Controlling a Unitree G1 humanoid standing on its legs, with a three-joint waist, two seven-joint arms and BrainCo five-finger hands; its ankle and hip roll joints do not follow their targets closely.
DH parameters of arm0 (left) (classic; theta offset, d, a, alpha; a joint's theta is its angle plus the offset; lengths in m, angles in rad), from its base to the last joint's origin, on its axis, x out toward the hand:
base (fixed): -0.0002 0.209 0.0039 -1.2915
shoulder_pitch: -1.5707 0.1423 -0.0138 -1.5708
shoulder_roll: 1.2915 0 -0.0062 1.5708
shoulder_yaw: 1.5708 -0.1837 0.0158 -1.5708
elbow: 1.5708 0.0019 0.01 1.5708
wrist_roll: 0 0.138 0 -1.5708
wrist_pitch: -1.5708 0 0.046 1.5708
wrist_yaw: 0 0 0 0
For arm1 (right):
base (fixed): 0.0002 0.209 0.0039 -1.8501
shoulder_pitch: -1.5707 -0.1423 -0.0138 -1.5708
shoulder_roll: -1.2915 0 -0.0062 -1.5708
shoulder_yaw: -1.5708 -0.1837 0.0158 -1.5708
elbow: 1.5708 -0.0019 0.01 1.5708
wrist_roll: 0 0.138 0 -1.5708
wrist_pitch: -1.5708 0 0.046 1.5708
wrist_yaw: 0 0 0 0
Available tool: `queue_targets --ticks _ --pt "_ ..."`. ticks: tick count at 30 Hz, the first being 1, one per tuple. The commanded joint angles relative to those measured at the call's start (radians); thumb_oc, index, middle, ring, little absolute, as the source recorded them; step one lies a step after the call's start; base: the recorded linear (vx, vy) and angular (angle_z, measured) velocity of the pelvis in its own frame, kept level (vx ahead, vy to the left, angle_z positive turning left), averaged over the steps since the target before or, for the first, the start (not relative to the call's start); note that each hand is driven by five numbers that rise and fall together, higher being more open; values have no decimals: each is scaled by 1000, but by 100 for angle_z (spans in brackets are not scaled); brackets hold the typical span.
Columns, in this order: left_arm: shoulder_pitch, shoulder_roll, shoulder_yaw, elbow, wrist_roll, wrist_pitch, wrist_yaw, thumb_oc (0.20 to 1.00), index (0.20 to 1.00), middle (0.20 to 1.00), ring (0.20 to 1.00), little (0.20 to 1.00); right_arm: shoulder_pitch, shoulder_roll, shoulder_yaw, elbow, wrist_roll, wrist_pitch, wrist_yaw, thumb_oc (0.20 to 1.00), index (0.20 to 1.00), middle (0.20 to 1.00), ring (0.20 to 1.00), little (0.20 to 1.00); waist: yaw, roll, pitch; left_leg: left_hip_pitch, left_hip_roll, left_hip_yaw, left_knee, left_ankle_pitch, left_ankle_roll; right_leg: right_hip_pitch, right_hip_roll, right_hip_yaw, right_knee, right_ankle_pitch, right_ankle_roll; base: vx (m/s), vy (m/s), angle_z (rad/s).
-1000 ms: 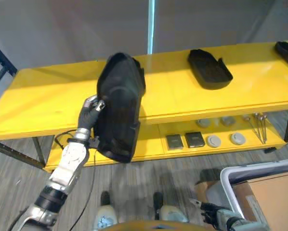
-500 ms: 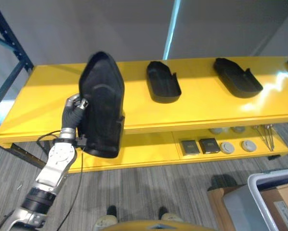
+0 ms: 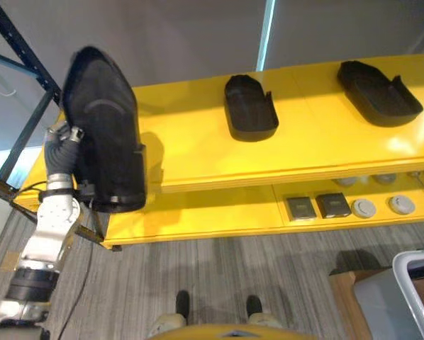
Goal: Move parts from the plastic box to the shelf.
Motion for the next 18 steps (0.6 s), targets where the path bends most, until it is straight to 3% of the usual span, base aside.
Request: queue_targets --ticks 1,3,7,14,18 --pt "-160 65 56 40 -120 -5 -46 200 200 200 200 200 -19 10 26 -18 -22 36 -21 1000 1000 1000 1000 1000 -27 -54 37 2 -62 91 1 -32 42 -72 -3 56 10 48 -23 84 68 -5" --pt "-232 106 44 165 -198 66 -140 200 200 200 200 200 -25 -9 24 -21 -29 46 -6 1000 1000 1000 1000 1000 -50 -47 53 -5 -59 105 1 -35 44 -92 -5 72 8 55 -21 80 65 -10" --pt "-319 149 22 317 -281 89 -204 200 200 200 200 200 -30 -27 28 -23 -45 33 0 1000 1000 1000 1000 1000 -69 -42 74 -9 -53 113 1 -35 45 -105 -10 82 14 54 -20 56 42 -17" --pt "-532 301 -94 653 -240 123 -266 200 200 200 200 200 -44 -64 47 -24 -30 -3 0 1000 1000 1000 1000 1000 -108 -30 127 -22 -31 123 1 -26 39 -135 -23 101 30 54 -14 49 28 -8" --pt "-592 345 -150 717 -196 170 -272 200 200 200 200 200 -53 -72 58 -35 -21 -6 -10 1000 1000 1000 1000 1000 -117 -28 145 -28 -25 127 1 -23 36 -142 -21 102 26 56 -14 23 0 -13"
